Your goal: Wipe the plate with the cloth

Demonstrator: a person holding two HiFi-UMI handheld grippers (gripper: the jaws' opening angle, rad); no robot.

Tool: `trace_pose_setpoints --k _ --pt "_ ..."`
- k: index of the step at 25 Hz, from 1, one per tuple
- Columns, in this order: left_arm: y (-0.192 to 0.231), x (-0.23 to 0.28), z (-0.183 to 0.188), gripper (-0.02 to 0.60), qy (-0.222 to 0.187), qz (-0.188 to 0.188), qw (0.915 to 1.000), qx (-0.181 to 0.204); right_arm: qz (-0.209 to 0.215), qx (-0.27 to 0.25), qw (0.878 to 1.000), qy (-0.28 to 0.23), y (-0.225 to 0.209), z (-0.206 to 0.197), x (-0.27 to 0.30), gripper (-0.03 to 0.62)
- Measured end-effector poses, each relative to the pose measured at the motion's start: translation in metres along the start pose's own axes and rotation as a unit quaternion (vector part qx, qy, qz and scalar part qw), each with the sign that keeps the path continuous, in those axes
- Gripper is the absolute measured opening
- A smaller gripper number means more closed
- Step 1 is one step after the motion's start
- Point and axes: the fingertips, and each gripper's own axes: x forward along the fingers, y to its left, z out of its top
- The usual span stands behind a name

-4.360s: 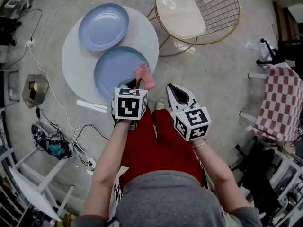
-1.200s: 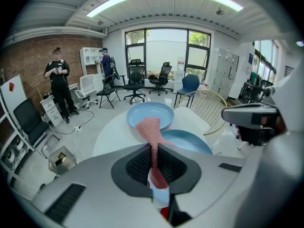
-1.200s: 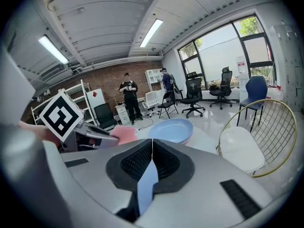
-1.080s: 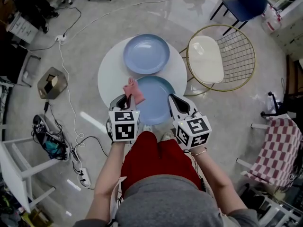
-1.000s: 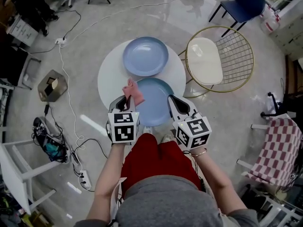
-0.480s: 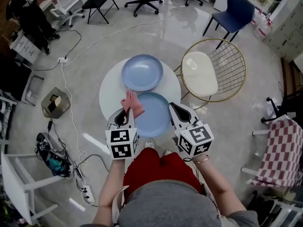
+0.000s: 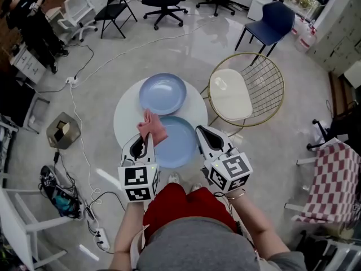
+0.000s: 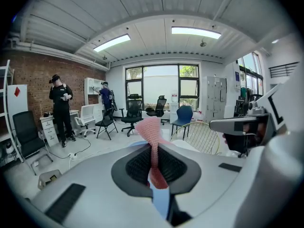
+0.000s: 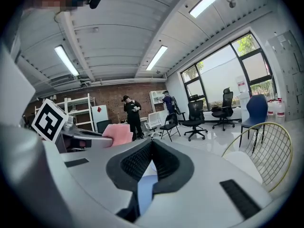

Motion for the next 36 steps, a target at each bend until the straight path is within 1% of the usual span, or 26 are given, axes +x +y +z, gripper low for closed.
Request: trace_pose_setpoints --k 9,14,19,26,36 --pt "-0.009 -0.017 0.023 0.029 -0.047 0.012 0.9988 -0.006 0.004 -0.013 1.000 -0.028 0.004 0.017 -0.015 0.028" --pt "-0.011 -0.026 0.029 0.029 -0.063 0.012 0.9979 -0.012 0.008 -0.013 0.999 -0.046 0.013 0.029 -0.019 0.028" --pt "-0.013 -0.036 0.036 0.029 -0.082 0.012 0.9964 -0.016 0.010 -0.019 0.998 -0.051 0.020 0.032 -0.021 0.028" --pt "-0.019 -0.045 0.042 0.029 -0.096 0.012 0.9951 -0.016 0.007 -0.025 0.998 -0.053 0.021 0.034 -0.026 0.028" --pt "-0.015 -0.052 0.046 0.029 -0.108 0.013 0.9939 -0.017 0.007 -0.028 0.998 -0.060 0.026 0.037 -0.025 0.029"
